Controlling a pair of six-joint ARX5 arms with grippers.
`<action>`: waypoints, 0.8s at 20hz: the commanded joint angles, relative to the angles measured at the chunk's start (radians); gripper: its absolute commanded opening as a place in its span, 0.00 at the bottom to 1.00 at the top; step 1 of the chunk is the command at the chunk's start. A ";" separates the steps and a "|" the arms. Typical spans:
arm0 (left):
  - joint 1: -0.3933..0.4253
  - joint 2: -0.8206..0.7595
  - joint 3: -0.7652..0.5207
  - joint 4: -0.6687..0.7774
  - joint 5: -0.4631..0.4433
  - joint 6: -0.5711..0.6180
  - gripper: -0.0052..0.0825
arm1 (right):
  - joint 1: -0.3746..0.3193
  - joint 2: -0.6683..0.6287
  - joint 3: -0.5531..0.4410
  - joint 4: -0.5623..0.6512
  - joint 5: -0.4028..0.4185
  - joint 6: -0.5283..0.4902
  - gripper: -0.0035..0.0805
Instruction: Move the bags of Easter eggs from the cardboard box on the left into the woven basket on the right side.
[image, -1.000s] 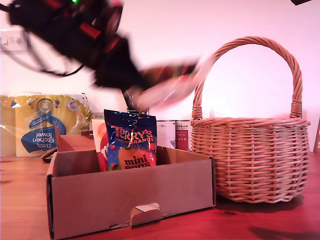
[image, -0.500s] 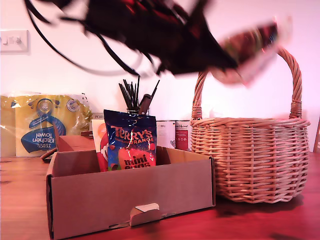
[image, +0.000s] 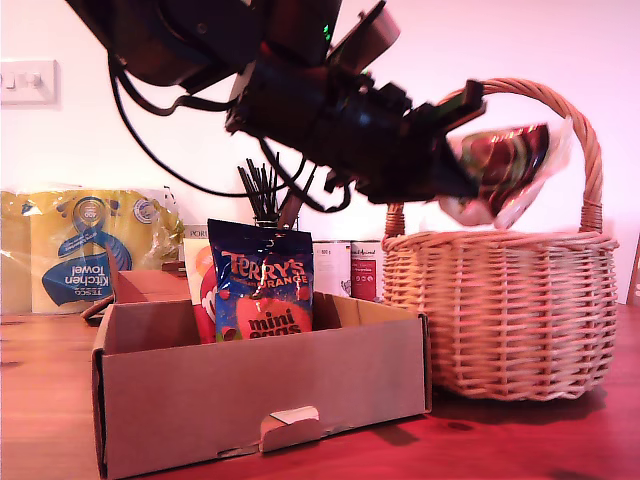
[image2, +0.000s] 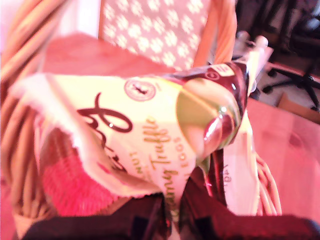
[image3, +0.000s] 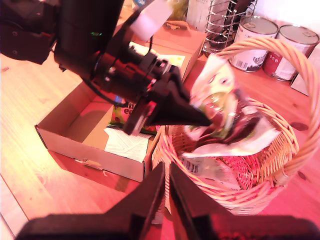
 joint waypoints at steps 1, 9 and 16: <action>-0.014 0.017 0.019 0.021 -0.011 -0.002 0.18 | 0.002 -0.008 0.000 0.003 0.001 0.000 0.03; -0.047 0.014 0.023 0.010 -0.087 0.002 0.20 | 0.002 -0.008 0.000 0.000 0.000 -0.001 0.03; -0.045 -0.126 0.024 -0.254 -0.016 0.077 0.03 | 0.002 -0.008 0.000 0.001 0.000 -0.002 0.03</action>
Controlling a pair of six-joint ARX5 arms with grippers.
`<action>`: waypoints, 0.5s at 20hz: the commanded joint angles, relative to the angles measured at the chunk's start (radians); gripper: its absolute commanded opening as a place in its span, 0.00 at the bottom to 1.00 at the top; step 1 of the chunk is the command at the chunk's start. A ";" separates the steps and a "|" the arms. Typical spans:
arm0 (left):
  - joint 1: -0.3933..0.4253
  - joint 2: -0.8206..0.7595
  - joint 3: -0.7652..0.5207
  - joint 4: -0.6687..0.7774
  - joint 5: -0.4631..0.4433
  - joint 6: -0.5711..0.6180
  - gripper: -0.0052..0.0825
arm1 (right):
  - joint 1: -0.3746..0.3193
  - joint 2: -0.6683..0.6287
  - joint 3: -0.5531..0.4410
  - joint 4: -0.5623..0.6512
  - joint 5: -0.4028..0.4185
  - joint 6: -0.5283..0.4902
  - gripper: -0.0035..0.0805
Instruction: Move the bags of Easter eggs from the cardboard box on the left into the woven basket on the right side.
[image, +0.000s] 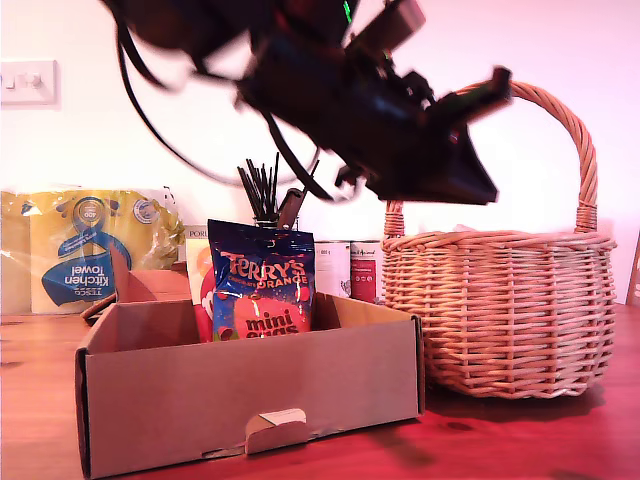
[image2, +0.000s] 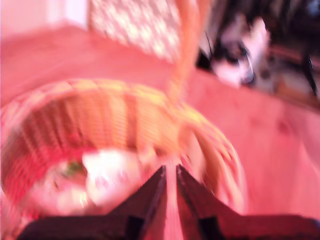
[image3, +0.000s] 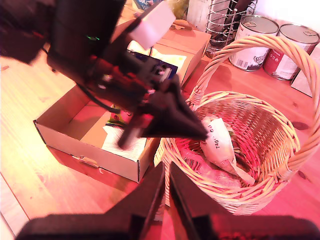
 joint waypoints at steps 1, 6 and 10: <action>0.005 -0.082 0.005 -0.097 0.005 0.043 0.03 | 0.002 -0.008 0.000 0.003 0.000 -0.003 0.03; 0.075 -0.243 -0.060 -0.307 0.013 0.124 0.03 | 0.002 -0.008 0.000 0.004 -0.008 -0.026 0.03; 0.179 -0.384 -0.235 -0.266 0.029 0.187 0.03 | 0.003 -0.006 -0.003 -0.002 -0.063 -0.017 0.03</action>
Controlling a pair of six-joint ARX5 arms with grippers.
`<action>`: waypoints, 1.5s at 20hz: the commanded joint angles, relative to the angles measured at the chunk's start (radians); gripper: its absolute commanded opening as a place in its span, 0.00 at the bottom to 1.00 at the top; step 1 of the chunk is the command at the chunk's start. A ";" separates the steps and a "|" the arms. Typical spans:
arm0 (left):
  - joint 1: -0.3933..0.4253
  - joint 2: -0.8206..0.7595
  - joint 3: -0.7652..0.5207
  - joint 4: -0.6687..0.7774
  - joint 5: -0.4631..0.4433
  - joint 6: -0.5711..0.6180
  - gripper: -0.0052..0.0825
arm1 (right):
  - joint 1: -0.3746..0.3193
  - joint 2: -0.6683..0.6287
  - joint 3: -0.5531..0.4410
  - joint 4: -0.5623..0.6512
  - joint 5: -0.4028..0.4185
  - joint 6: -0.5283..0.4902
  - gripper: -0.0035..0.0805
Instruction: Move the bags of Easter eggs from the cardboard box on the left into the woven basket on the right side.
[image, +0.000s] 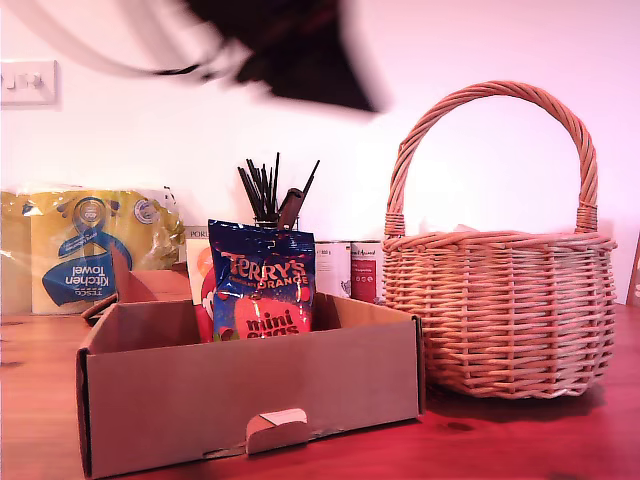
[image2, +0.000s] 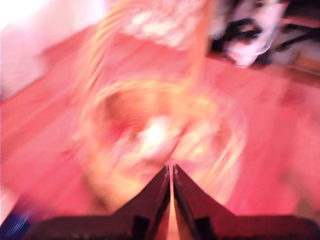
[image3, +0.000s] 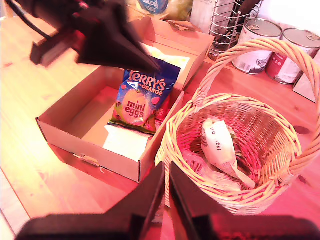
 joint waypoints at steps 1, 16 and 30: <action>0.045 -0.034 -0.087 0.026 0.030 0.027 0.03 | 0.004 -0.005 -0.008 0.002 -0.059 0.020 0.03; 0.243 0.084 -0.238 0.213 -0.011 0.184 0.96 | 0.005 -0.005 -0.045 0.019 -0.097 0.027 0.03; 0.248 0.267 -0.235 0.369 0.089 0.175 0.95 | 0.005 0.000 -0.045 0.047 -0.095 0.023 0.03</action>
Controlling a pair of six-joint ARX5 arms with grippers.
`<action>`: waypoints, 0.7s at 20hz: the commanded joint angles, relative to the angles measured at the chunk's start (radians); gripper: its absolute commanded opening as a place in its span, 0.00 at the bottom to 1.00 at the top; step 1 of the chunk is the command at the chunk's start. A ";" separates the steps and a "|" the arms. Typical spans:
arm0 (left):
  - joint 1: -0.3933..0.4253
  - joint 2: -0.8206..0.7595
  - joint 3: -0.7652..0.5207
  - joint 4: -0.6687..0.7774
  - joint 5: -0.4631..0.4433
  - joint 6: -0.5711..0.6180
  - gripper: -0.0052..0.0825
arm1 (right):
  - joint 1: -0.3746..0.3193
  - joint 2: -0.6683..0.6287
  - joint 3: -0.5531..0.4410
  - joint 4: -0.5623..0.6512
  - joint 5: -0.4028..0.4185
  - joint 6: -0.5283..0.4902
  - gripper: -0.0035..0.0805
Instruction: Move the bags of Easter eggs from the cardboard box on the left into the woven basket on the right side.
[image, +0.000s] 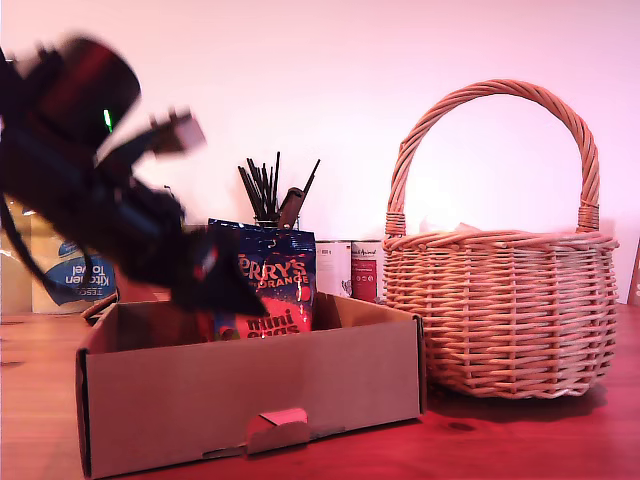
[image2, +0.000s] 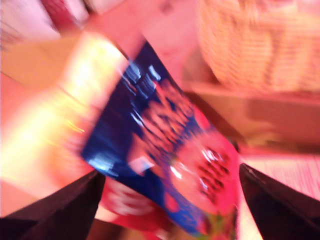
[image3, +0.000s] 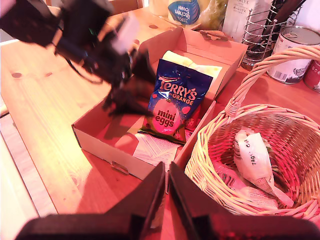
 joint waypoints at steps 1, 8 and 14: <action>0.003 0.016 -0.008 0.016 0.055 -0.004 0.95 | 0.004 -0.001 -0.017 0.007 -0.001 0.001 0.03; -0.006 0.021 -0.008 0.026 0.166 -0.003 0.67 | 0.004 -0.001 -0.017 0.007 0.000 0.001 0.03; -0.010 0.090 0.014 0.126 0.167 -0.003 0.46 | 0.003 0.001 -0.017 0.008 0.000 0.001 0.03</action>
